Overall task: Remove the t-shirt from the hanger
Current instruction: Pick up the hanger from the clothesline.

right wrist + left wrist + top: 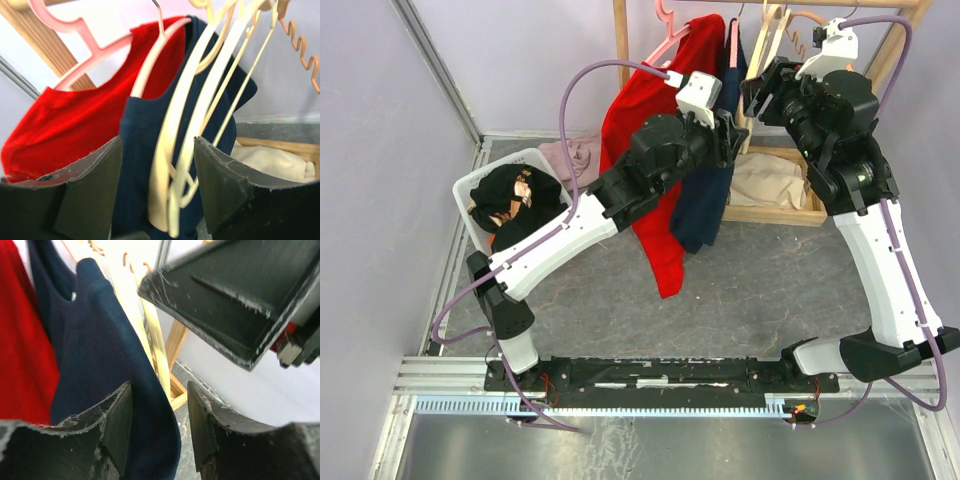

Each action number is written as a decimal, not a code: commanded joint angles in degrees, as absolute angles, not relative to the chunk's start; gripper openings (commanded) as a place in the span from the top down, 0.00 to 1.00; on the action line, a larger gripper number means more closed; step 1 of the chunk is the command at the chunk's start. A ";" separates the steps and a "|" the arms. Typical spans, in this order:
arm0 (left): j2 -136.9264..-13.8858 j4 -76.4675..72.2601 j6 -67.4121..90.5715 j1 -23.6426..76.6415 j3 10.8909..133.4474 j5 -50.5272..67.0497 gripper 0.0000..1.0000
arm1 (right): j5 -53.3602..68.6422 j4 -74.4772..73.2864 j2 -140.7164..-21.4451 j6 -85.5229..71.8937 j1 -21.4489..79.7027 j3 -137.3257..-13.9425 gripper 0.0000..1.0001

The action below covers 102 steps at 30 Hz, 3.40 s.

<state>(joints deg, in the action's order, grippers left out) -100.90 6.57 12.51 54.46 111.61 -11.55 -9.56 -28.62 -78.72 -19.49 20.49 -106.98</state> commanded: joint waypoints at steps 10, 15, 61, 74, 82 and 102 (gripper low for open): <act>-94.86 -11.76 13.40 55.59 96.21 -6.38 0.45 | -6.85 -28.12 -83.20 -19.89 20.25 -117.39 0.35; -93.91 -17.59 13.47 55.61 91.47 -5.92 0.45 | -5.25 -29.06 -85.87 -20.10 20.21 -120.36 0.35; -101.49 -19.48 15.76 56.52 97.14 1.09 0.44 | -16.51 -36.94 -93.23 -15.81 20.16 -125.42 0.79; -88.62 -14.47 13.90 56.50 83.95 -7.77 0.44 | -12.97 -27.22 -91.05 -9.15 20.21 -124.98 0.92; -83.80 -9.49 12.60 56.48 81.90 -14.86 0.42 | -8.79 -23.85 -89.52 -8.96 20.22 -124.85 0.99; -85.33 -3.53 9.51 55.26 89.76 -19.12 0.33 | -8.11 -19.96 -78.61 -11.97 20.20 -114.48 0.99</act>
